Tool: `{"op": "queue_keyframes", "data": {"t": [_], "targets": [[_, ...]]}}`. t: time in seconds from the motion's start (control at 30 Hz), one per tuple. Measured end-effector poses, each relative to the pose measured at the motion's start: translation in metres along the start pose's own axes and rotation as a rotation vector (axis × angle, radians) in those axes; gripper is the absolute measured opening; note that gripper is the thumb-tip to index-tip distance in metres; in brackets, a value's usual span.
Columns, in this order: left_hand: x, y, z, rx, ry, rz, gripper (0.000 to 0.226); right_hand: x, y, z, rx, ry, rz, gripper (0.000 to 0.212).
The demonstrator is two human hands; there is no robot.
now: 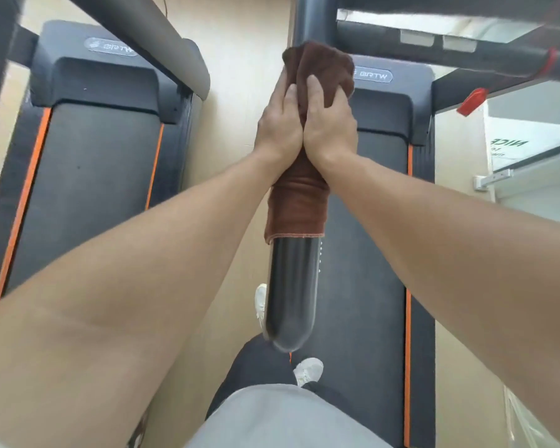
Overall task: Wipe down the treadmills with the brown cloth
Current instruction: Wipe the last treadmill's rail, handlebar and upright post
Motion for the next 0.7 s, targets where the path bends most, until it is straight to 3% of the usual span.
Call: {"op": "queue_keyframes", "data": {"t": [0.3, 0.53, 0.7], "targets": [[-0.022, 0.166, -0.015, 0.026, -0.049, 0.042, 0.047, 0.106, 0.128, -0.016, -0.035, -0.087, -0.040, 0.047], [-0.032, 0.270, -0.014, 0.095, -0.102, 0.048, 0.047, 0.174, 0.216, -0.043, -0.105, -0.057, 0.038, 0.039], [-0.029, 0.323, 0.002, 0.181, -0.156, -0.062, 0.052, 0.205, 0.234, -0.070, -0.207, -0.162, 0.100, 0.020]]}}
Point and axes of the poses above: each hand's wrist, its own y-axis away from the middle knuckle, its own z-axis out of the palm, x = y × z, the point moved 2 cm from there along -y, towards the middle knuckle, and after that the axes turned 11 degrees about z, right-handed, at the moved point
